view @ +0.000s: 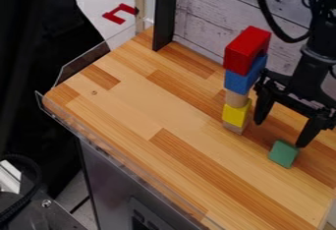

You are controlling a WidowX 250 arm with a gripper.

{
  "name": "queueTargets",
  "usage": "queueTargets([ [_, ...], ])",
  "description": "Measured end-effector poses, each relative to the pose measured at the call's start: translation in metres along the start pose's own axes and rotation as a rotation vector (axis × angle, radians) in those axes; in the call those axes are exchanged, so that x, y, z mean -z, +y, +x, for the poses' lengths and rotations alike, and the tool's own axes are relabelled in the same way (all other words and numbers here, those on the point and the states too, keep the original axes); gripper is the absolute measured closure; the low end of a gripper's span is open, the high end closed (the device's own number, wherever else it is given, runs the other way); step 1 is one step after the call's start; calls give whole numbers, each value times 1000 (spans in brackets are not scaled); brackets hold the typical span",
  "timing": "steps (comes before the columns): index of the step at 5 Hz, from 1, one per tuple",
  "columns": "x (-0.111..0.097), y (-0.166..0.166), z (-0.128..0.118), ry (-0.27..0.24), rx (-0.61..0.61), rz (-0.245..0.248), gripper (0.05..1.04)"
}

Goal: Pick the green box and place it ontop the red arch

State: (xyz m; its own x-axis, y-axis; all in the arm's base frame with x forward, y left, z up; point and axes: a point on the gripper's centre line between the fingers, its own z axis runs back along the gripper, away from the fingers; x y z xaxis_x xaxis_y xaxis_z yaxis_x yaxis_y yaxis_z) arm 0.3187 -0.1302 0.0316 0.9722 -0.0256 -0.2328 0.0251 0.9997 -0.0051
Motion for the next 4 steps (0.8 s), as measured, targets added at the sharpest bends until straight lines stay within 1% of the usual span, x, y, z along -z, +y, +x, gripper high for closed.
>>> queueTargets([
  [1, 4, -4, 4, 2, 11, 1, 85],
  [2, 5, -10, 5, -10, 24, -6, 85],
  [3, 5, -14, 7, -28, 22, -34, 85],
  [4, 11, -17, 6, -12, 28, -40, 85],
])
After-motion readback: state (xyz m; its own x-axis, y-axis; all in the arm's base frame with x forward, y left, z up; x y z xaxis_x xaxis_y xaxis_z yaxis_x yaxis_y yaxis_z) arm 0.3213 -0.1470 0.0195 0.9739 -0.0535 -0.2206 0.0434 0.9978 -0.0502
